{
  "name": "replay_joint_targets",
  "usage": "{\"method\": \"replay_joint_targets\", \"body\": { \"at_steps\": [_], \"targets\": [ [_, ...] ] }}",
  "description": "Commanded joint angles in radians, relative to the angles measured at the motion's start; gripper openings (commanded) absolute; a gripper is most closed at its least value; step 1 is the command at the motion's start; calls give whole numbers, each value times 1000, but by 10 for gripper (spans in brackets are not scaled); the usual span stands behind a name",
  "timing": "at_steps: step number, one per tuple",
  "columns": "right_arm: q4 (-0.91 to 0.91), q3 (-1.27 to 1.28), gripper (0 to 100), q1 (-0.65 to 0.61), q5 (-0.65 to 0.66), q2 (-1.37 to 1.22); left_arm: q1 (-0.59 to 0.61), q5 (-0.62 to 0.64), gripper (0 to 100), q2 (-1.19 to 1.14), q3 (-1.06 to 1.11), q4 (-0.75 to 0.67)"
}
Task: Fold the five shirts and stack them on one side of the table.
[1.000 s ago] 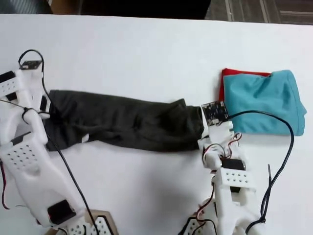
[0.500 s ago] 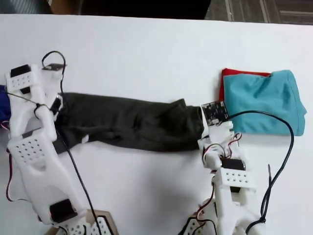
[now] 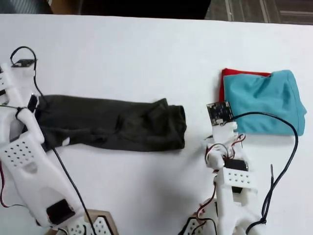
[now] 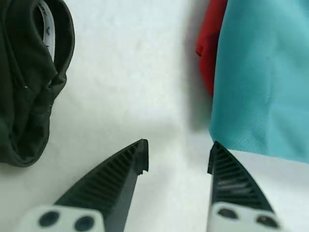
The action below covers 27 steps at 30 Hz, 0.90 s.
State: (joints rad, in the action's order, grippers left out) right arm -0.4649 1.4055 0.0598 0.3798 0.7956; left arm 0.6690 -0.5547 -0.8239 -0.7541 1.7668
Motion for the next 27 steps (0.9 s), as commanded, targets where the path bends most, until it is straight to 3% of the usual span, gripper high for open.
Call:
{"method": "replay_joint_targets", "body": {
  "at_steps": [1, 7, 12, 19, 27],
  "targets": [
    [19, -6, 208, 8, -8, 39, -32, -5, 24, 153, -7, 23],
    [21, -8, 208, 16, -60, 41, -255, 60, 24, 470, 275, 23],
    [21, -8, 208, 16, -63, 41, -562, 81, 24, 692, 406, 11],
    [21, -8, 208, 16, -63, 41, -899, 97, 24, 713, 415, -71],
    [21, -8, 208, 15, -63, 41, -1083, 164, 24, 667, 455, -209]
  ]
}}
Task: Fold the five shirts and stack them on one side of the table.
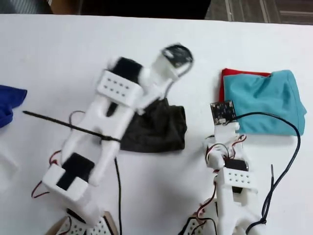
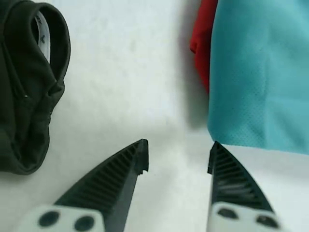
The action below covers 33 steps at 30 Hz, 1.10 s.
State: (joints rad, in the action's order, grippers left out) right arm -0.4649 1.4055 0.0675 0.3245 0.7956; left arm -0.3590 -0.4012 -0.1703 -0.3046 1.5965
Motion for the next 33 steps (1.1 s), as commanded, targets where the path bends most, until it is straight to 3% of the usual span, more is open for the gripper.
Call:
{"method": "replay_joint_targets", "body": {
  "at_steps": [1, 12, 18, 26, 29, 32, 33],
  "targets": [
    [21, -8, 208, 4, -8, 41, -69, 11, 24, -8, 8, -43],
    [21, -8, 208, 2, -8, 41, -107, 11, 37, -153, 1, -86],
    [21, -8, 208, 2, -8, 41, -43, 11, 262, -152, -159, 49],
    [21, -6, 208, -16, -8, 41, 311, 9, 226, -158, -512, 157],
    [21, -2, 184, -45, 0, 33, 485, 11, 177, -163, -486, 155],
    [12, -6, 0, -47, -2, 31, 632, 11, 10, -161, -384, 146],
    [2, -11, 33, -53, 0, 31, 671, 8, 42, -161, -349, 146]
  ]
}}
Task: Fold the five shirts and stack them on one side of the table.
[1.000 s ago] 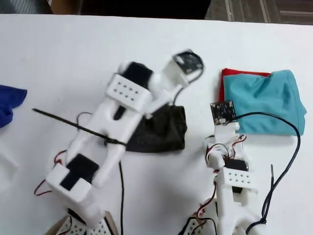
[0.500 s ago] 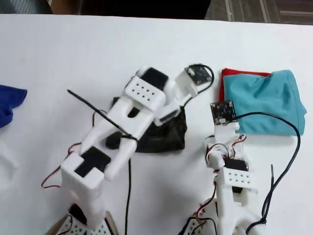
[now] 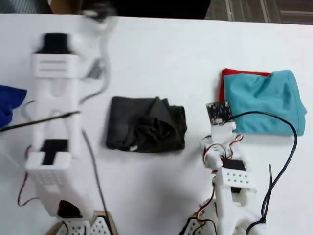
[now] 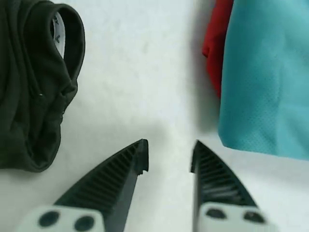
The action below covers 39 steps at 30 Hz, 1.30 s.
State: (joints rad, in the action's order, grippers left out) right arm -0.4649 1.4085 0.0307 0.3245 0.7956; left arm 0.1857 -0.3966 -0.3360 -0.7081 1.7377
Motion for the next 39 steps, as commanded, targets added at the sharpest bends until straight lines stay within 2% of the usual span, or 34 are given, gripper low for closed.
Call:
{"method": "replay_joint_targets", "body": {
  "at_steps": [1, 9, 14, 21, 25, 31, 39],
  "targets": [
    [-21, -29, 39, -28, 0, 33, 163, -2, 42, 8, 91, 0],
    [-360, -425, 21, -275, 0, 25, 408, 5, 27, 14, 438, -213],
    [-437, -707, 21, -412, 0, -142, 443, 23, 27, 69, 791, -439],
    [-430, -997, 21, -516, 0, -521, 474, 227, 27, 354, 1262, -796],
    [-458, -1138, 21, -588, 0, -667, 473, 292, 27, 388, 1442, -984],
    [-463, -1275, 21, -642, -6, -855, 470, 344, 27, 388, 1451, -1000],
    [-495, -1309, 21, -613, 0, -1053, 470, 345, 27, 388, 1451, -1003]
  ]
}}
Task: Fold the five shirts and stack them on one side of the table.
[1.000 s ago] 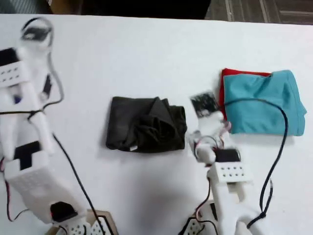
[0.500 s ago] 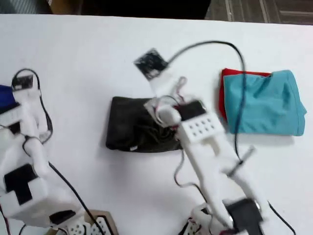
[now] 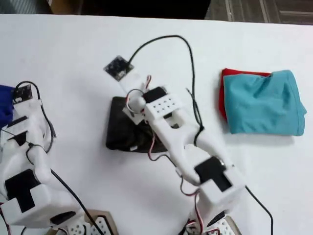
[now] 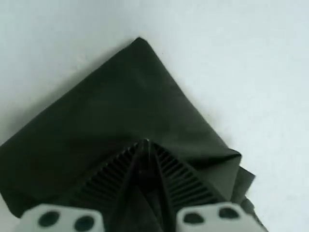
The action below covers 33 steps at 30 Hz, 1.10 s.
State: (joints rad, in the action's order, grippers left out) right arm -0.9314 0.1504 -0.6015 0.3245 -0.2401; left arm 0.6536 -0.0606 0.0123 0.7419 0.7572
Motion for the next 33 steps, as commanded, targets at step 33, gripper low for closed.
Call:
{"method": "replay_joint_targets", "body": {
  "at_steps": [33],
  "targets": [
    [-154, -44, 21, 170, 2, 309, 2, 9, 27, 40, 1, -23]
  ]
}}
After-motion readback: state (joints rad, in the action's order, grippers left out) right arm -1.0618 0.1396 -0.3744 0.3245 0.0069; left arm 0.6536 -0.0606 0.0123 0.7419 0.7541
